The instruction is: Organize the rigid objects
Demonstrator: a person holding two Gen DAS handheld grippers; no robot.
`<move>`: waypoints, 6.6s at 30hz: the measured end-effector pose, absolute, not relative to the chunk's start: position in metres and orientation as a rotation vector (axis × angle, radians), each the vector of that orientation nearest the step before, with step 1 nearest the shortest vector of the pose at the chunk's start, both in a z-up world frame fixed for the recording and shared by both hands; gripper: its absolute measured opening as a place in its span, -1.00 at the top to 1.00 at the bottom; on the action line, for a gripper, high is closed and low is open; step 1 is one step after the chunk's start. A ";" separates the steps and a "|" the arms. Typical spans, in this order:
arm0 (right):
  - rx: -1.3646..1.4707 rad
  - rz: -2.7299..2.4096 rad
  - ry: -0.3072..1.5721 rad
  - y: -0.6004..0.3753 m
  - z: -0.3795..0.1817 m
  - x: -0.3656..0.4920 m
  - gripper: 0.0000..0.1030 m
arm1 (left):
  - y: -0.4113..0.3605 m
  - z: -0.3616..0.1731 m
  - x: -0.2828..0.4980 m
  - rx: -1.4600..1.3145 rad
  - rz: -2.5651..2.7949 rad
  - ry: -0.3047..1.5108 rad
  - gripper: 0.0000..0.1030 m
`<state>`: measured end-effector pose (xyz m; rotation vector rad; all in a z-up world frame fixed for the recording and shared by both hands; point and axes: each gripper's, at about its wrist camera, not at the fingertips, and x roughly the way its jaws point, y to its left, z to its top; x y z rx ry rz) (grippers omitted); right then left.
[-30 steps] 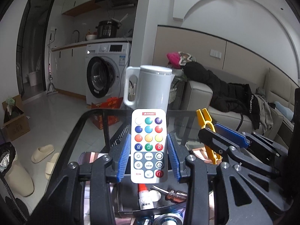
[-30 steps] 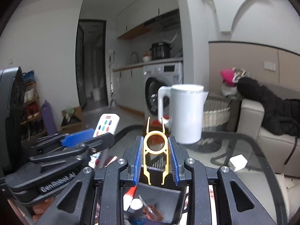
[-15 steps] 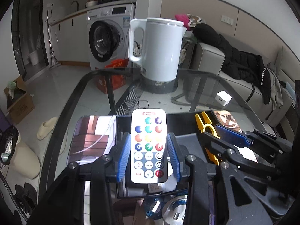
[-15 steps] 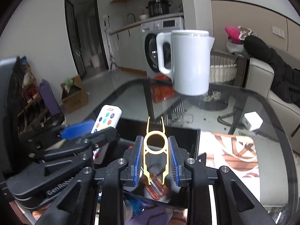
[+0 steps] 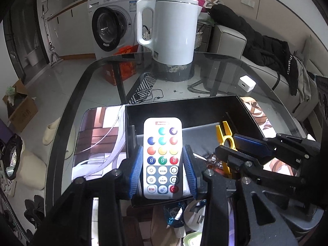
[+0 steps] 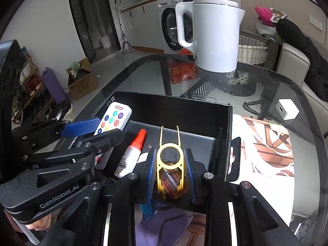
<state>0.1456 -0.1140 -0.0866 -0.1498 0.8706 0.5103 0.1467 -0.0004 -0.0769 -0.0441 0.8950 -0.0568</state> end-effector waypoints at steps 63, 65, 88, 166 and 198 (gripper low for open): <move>-0.171 0.627 1.033 -0.143 -0.102 0.061 0.34 | -0.043 -0.123 0.042 0.068 -0.222 1.186 -0.09; -0.178 0.635 1.028 -0.136 -0.102 0.061 0.29 | -0.032 -0.123 0.042 0.059 -0.210 1.186 -0.09; -0.314 0.605 0.995 -0.082 -0.110 0.071 0.20 | 0.017 -0.123 0.042 0.017 -0.137 1.179 -0.09; -0.092 0.609 1.142 -0.167 -0.113 0.068 0.00 | -0.009 -0.100 0.049 0.007 -0.149 1.117 -0.07; -0.109 0.458 1.214 -0.179 -0.127 0.069 -0.65 | -0.041 -0.102 0.048 0.114 -0.181 1.101 -0.08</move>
